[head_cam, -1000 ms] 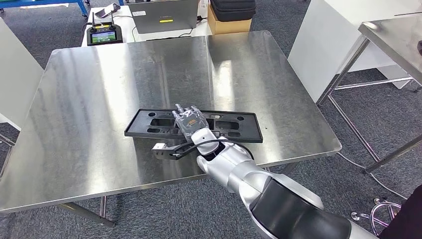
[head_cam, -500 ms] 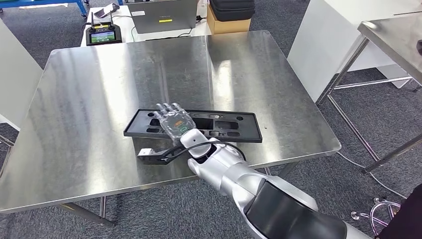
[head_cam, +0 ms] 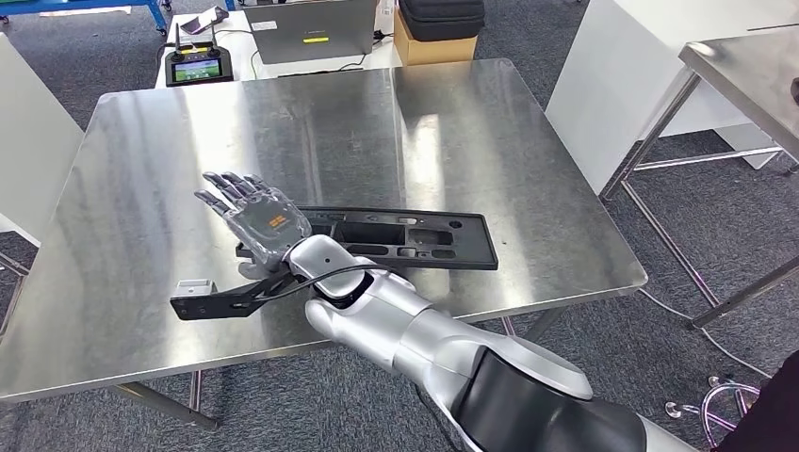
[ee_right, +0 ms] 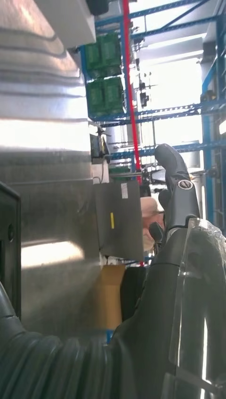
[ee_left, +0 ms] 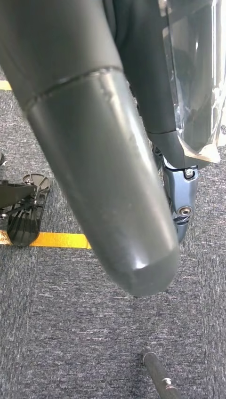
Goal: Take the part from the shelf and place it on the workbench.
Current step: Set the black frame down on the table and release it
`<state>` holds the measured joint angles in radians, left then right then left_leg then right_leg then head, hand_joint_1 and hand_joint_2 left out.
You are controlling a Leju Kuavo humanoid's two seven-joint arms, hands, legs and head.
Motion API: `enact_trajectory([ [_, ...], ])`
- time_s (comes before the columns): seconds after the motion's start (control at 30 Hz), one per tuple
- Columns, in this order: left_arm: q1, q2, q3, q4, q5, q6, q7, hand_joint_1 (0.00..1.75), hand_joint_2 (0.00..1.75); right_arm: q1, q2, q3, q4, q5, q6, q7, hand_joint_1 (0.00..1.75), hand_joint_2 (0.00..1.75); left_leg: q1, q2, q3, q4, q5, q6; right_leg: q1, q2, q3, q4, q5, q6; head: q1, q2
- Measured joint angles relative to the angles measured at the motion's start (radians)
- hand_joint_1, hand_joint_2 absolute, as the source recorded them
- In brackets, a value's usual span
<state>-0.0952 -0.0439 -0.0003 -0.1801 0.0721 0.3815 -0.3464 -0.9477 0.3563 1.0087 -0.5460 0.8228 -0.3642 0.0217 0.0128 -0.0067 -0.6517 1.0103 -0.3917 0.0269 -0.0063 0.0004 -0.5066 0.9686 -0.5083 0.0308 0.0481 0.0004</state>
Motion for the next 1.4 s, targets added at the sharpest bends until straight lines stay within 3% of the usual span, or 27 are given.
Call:
enact_trajectory([
  [0.13, 0.001, 0.0, 0.002, 0.0, 0.0, 0.001, 0.0, 0.0, 0.0, 0.0, 0.0, 0.015, -0.02, -0.064, -0.034, -0.048, 0.0, 1.75, 0.0, 0.0, 0.0, 0.0, 0.0, 0.0, 0.0, 0.0, 0.0, 0.0, 0.0, 0.0, 0.0, 0.0],
  [0.23, 0.002, 0.0, 0.005, 0.0, -0.001, 0.002, 0.002, 0.0, 0.0, 0.0, 0.0, 0.018, -0.065, -0.197, -0.062, -0.135, 0.0, 1.75, 0.0, 0.0, 0.0, 0.0, 0.0, 0.0, 0.0, 0.0, 0.0, 0.0, 0.0, 0.0, 0.0, 0.0],
  [0.33, 0.005, 0.0, 0.007, 0.0, -0.002, -0.001, 0.003, 0.0, 0.0, 0.023, -0.001, -0.019, -0.148, -0.347, -0.021, -0.261, 0.0, 1.75, 0.0, 0.0, 0.0, 0.0, 0.0, 0.0, 0.0, 0.0, 0.0, 0.0, 0.0, 0.0, 0.0, 0.0],
  [0.5, 0.013, 0.0, 0.01, 0.0, -0.005, -0.008, 0.008, 0.0, 0.0, 0.174, -0.025, -0.19, -0.43, -0.677, 0.234, -0.463, 0.0, 1.75, 0.001, -0.001, 0.0, 0.0, -0.001, 0.0, 0.0, -0.001, 0.0, 0.0, -0.001, 0.0, 0.0, 0.0],
  [0.8, 0.029, 0.004, 0.014, 0.0, -0.009, -0.022, 0.0, 0.0, 0.0, 0.469, -0.111, -0.409, -0.828, -1.024, 0.574, -0.558, 0.0, 1.75, 0.0, -0.002, 0.001, 0.0, -0.001, 0.0, -0.001, -0.001, 0.0, -0.001, -0.001, 0.0, 0.0, 0.0],
  [1.03, 0.036, 0.008, 0.02, 0.0, -0.009, -0.016, -0.009, 0.0, 0.0, 0.662, -0.191, -0.519, -0.977, -1.121, 0.674, -0.607, 0.0, 1.75, -0.001, -0.002, 0.001, 0.0, -0.002, 0.0, -0.001, -0.001, 0.0, -0.001, -0.001, 0.0, 0.0, 0.0],
  [1.4, 0.037, 0.011, 0.041, 0.0, -0.007, 0.035, -0.025, 0.0, 0.0, 0.775, -0.233, -0.595, -1.084, -1.051, 0.746, -0.634, 0.0, 1.75, -0.004, -0.002, 0.001, 0.002, -0.007, 0.003, -0.005, -0.001, 0.002, -0.002, -0.002, 0.004, 0.0, 0.0],
])
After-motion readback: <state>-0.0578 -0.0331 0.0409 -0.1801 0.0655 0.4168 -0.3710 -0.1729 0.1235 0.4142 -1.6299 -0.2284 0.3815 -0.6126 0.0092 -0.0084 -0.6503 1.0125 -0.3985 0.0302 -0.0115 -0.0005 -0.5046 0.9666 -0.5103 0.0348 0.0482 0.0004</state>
